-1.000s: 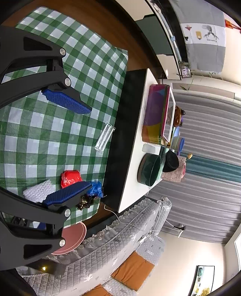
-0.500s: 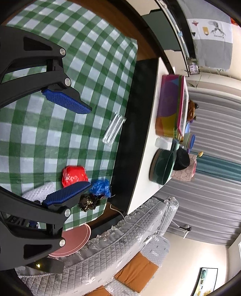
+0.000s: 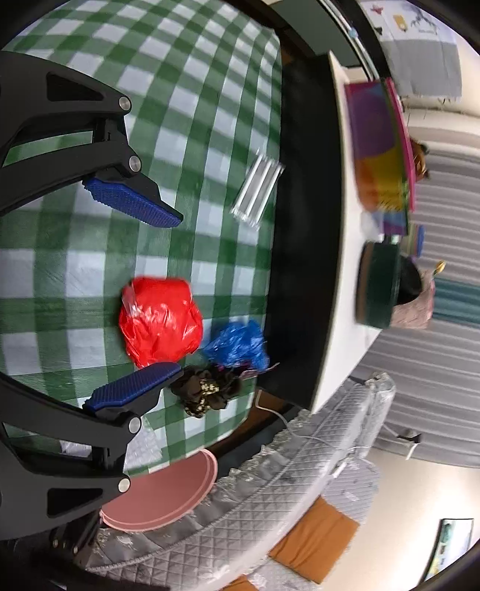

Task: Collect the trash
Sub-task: 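Grasp the white bubble-wrap sleeve with right tool while left tool grasps red plastic bag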

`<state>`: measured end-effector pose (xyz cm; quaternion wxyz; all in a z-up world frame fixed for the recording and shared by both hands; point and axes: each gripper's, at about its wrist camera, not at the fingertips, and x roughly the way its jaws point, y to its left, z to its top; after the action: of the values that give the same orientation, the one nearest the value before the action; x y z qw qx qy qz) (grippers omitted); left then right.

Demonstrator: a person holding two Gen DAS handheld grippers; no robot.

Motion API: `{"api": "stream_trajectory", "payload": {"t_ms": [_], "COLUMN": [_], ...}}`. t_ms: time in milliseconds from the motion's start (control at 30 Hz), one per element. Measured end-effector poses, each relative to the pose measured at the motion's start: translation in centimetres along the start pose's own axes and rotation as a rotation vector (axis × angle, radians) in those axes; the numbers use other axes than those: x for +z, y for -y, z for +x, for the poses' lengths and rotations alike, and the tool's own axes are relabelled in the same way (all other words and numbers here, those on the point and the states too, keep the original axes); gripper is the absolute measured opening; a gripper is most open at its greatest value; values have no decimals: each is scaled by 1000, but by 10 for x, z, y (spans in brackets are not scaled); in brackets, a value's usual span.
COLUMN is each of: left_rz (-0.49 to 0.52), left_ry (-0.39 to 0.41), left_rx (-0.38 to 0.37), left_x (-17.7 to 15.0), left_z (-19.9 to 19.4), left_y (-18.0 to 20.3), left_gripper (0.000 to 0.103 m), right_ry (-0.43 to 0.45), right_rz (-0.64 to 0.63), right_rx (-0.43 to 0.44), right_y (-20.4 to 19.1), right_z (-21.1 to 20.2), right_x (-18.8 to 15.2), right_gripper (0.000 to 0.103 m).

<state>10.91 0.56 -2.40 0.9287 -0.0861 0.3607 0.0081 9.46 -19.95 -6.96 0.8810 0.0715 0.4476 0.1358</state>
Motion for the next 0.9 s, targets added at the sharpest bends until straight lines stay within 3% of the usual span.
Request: {"api": "stream_trajectory", "payload": {"t_ms": [167,333,533,633,800,900], "left_rz": [-4,33,48,47,56,53], "left_ry": [-90,-151,-184,-194,-179,-173], "left_rx": [-34,10,10,-1,-4,-5], "left_x": [-3,-7,-8,-8,-7,-6], "left_z": [32,53,62,64,59,54], "left_y": [7,15,21,22,22,19], "left_gripper": [77,82,82,78,63,62], "right_ry": [6,0,-6,-8,-4,0], "right_rz": [14,21,19,18,10,4], "right_rx": [-2,3,6,5,7,7], "right_y": [9,13,14,14,12,10], "right_z": [0,2,3,3,3,0], "right_x": [4,5,5,5,5,6], "right_gripper": [14,15,15,15,15,15]}}
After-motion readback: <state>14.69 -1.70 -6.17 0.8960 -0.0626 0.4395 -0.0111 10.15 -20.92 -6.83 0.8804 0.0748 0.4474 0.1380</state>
